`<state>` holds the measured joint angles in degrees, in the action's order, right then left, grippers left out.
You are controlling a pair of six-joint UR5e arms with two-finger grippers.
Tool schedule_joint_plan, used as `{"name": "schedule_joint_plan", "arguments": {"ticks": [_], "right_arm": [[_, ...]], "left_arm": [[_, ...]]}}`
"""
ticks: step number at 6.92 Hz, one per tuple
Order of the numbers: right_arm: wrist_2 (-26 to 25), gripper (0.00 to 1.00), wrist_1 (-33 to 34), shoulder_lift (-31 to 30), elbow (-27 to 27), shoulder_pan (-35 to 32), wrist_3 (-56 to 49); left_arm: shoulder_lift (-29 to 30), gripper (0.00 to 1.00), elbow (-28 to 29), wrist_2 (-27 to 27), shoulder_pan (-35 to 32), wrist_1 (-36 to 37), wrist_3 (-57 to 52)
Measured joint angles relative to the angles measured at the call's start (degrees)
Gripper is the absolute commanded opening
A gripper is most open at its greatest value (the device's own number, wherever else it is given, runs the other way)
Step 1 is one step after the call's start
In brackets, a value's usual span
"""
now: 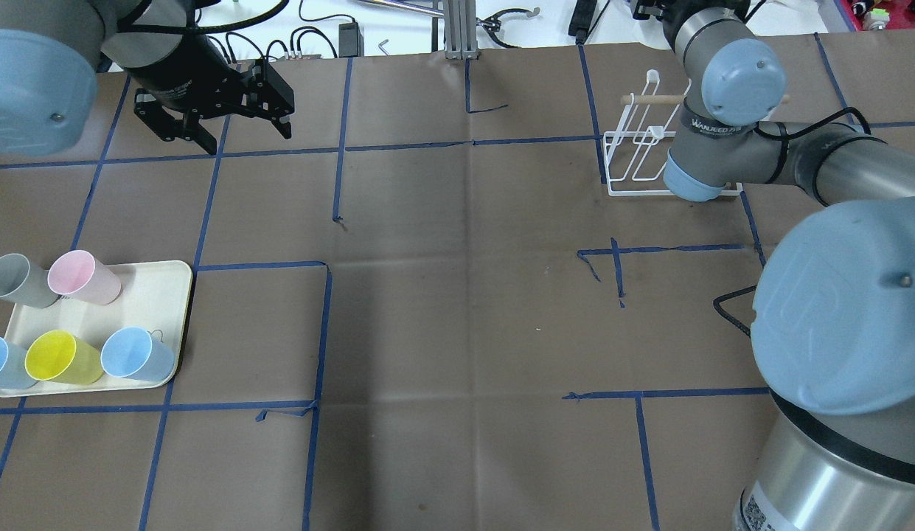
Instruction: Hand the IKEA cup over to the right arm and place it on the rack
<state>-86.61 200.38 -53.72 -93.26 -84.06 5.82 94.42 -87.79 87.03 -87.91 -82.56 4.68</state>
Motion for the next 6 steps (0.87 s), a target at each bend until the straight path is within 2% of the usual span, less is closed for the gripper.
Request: {"name": "schedule_joint_plan", "arguments": {"ticks": [2,6], "right_arm": [[-0.87,0.09,0.78,1.48,0.23,-0.07,-1.65],[-0.87,0.1,1.31,0.77,-3.95,-0.3,-1.81]], "left_arm": [[-1.14,1.0,0.24,3.63,-0.83,-2.23,-0.44],[-5.87,1.0,-2.41,4.32,-0.33,-3.16,-4.83]]}}
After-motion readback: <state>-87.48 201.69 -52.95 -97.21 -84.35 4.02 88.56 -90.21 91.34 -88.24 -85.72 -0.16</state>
